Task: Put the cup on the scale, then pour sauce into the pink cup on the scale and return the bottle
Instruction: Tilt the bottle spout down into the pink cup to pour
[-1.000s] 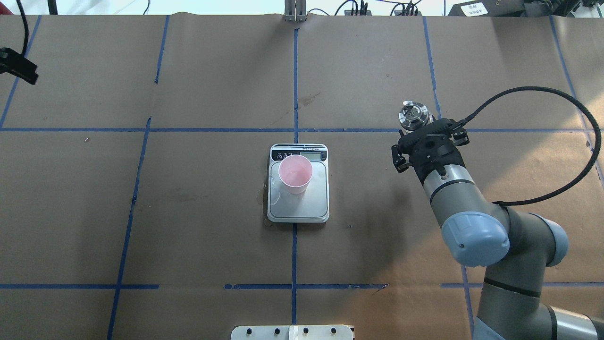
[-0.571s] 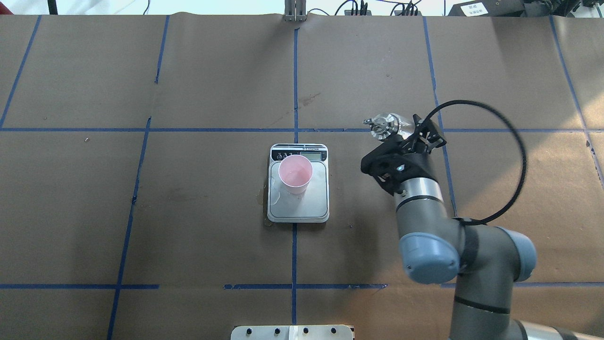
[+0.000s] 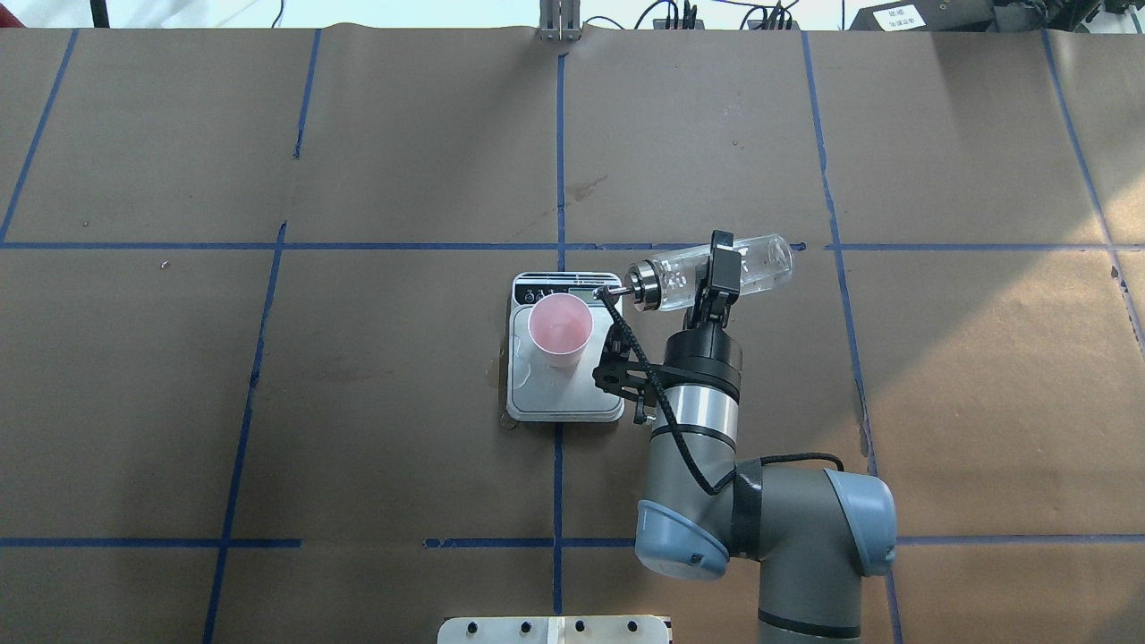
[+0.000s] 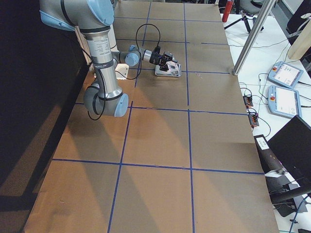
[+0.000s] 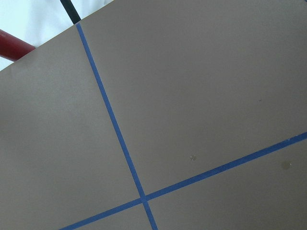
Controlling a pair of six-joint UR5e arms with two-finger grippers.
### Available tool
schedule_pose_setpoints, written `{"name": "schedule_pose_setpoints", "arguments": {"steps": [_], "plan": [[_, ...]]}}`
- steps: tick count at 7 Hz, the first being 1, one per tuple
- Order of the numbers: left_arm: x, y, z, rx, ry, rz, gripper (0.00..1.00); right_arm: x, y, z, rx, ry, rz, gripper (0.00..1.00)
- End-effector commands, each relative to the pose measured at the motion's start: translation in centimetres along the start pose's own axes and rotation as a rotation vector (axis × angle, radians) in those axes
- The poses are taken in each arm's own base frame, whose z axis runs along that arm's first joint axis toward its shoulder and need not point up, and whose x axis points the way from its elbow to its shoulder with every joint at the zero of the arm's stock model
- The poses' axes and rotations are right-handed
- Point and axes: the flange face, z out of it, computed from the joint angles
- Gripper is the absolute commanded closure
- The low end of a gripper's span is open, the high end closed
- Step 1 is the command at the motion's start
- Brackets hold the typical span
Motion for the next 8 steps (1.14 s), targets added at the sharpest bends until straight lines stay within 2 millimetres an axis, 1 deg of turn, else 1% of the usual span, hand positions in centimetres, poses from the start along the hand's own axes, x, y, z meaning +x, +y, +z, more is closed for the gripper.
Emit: {"name": "schedule_pose_setpoints", "arguments": {"steps": [1, 2, 4, 5, 6, 8], "plan": [[-0.2, 0.2, 0.3, -0.005, -0.001, -0.004, 0.0, -1.4, 0.0, 0.5, -0.004, 0.05, -0.15, 1.0], [-0.2, 0.1, 0.4, -0.007, -0.001, -0.004, 0.0, -0.9, -0.3, 0.5, -0.004, 0.068, -0.22, 1.0], [-0.3, 0.2, 0.5, -0.009, -0.001, -0.007, 0.0, -0.6, -0.6, 0.4, -0.005, 0.078, -0.298, 1.0], [-0.3, 0.2, 0.5, -0.009, 0.001, -0.007, 0.0, 0.7, -1.0, 0.8, -0.016, 0.114, -0.41, 1.0], [-0.3, 0.2, 0.6, -0.011, 0.001, -0.007, 0.0, 1.5, -1.8, 0.6, -0.017, 0.118, -0.453, 1.0], [-0.3, 0.2, 0.6, -0.011, 0.001, -0.008, 0.0, 1.6, -1.9, 0.6, -0.013, 0.112, -0.426, 1.0]]}}
